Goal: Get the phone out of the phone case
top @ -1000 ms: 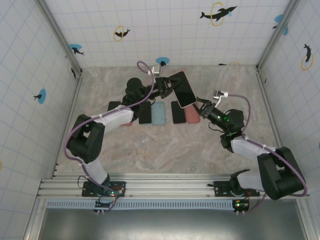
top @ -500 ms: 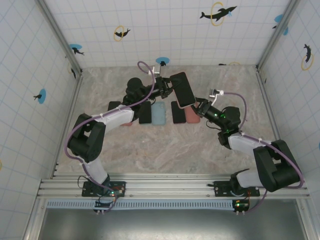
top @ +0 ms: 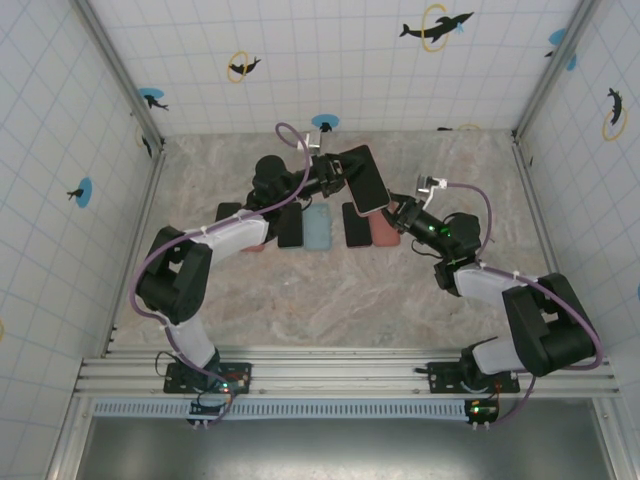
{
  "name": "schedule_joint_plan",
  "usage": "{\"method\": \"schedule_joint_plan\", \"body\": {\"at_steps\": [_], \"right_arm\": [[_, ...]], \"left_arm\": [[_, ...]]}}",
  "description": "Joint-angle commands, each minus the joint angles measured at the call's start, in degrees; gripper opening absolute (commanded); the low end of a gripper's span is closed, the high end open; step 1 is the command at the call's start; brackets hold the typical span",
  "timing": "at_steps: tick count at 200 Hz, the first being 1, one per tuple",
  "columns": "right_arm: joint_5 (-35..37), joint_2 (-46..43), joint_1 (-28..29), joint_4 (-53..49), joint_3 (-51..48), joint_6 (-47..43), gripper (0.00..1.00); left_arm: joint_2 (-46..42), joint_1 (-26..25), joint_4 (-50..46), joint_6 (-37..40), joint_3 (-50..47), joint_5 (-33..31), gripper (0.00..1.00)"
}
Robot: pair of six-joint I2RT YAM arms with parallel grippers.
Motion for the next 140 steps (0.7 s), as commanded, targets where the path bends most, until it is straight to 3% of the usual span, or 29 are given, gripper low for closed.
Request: {"method": "schedule_joint_plan", "body": {"at_steps": [1,28,51,91,140], "right_arm": [[1.35,0.04,-0.46,5.36,1.91,0.56,0.10],[4.57,0.30,-0.66,6.98,1.16,1.15,0.10],[7.52,0.61,-0.86,8.80,0.42,1.12,0.10],[15.40,1.46,-0.68,10.20,0.65,-1.80,0.10],[23.00,4.52,0.84,10.76,3.54,-6.54,0.10]], "left_arm": [[0.07,0.10,0.34,1.85,2.40,1.01,0.45],[-0.39,0.18,-1.47,3.07,2.42,0.93,0.63],[-1.43,0.16,-3.83,4.14,1.67,0.17,0.71],[-5.24,0.17,-11.06,7.40,-0.98,-1.76,0.73],[-10.53,-2.03,-12.98,4.96,-6.09,-7.28,0.72]]}}
